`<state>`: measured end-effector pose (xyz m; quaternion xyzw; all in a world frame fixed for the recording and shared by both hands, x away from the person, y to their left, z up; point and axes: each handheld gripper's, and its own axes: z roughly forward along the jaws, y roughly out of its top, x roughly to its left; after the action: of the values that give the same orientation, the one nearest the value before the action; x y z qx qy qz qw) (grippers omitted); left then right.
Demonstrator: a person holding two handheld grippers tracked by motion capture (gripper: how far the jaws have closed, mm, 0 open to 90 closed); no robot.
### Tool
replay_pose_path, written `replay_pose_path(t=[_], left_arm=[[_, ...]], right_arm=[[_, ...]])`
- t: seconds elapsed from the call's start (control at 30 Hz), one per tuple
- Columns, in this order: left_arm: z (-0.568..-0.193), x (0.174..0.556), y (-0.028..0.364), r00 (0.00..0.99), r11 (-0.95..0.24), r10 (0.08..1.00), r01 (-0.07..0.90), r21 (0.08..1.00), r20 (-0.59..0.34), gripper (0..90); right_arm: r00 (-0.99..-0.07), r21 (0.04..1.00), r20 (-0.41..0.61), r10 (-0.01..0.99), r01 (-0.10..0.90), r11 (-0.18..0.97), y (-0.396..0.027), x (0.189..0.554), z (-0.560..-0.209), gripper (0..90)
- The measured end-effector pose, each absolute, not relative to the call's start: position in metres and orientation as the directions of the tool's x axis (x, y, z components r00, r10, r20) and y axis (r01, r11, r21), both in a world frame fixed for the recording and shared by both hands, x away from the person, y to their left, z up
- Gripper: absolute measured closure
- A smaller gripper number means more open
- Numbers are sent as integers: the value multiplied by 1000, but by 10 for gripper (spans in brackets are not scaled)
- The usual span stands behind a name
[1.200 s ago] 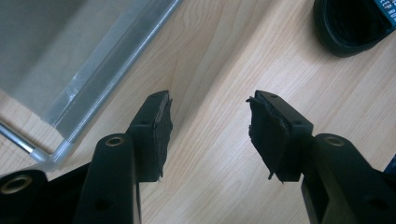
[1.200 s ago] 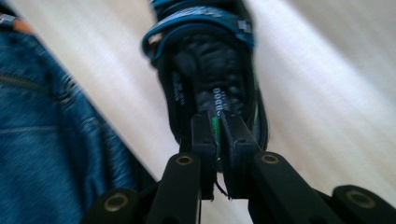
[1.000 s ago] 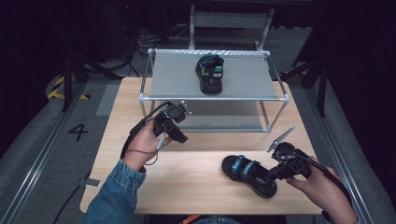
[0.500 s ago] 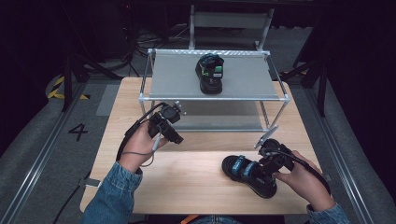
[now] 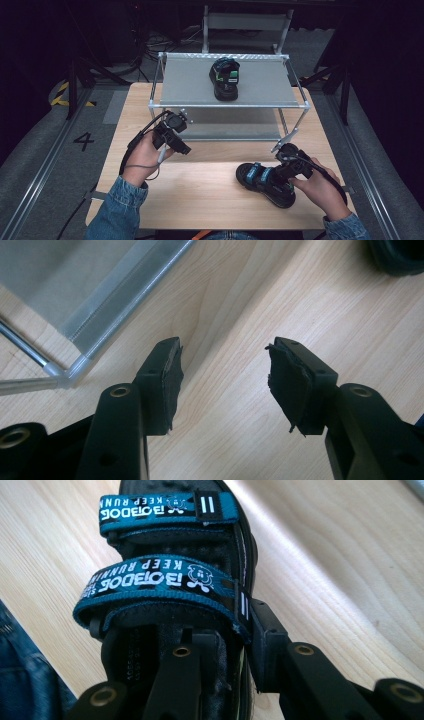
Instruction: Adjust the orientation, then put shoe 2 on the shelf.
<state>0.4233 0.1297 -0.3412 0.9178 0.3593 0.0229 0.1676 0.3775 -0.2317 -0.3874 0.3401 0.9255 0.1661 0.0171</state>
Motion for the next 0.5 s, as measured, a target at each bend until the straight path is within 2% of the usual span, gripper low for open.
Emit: replay_pose_path(t=[0.17, 0.5], left_arm=[[-341, 422, 137, 729, -674, 681, 664, 323, -77, 470], [-339, 418, 150, 704, -646, 706, 685, 336, -78, 471]], right_arm=[[-733, 358, 118, 670, 661, 660, -237, 382, -375, 764], [-721, 404, 136, 679, 666, 627, -243, 387, -346, 763]])
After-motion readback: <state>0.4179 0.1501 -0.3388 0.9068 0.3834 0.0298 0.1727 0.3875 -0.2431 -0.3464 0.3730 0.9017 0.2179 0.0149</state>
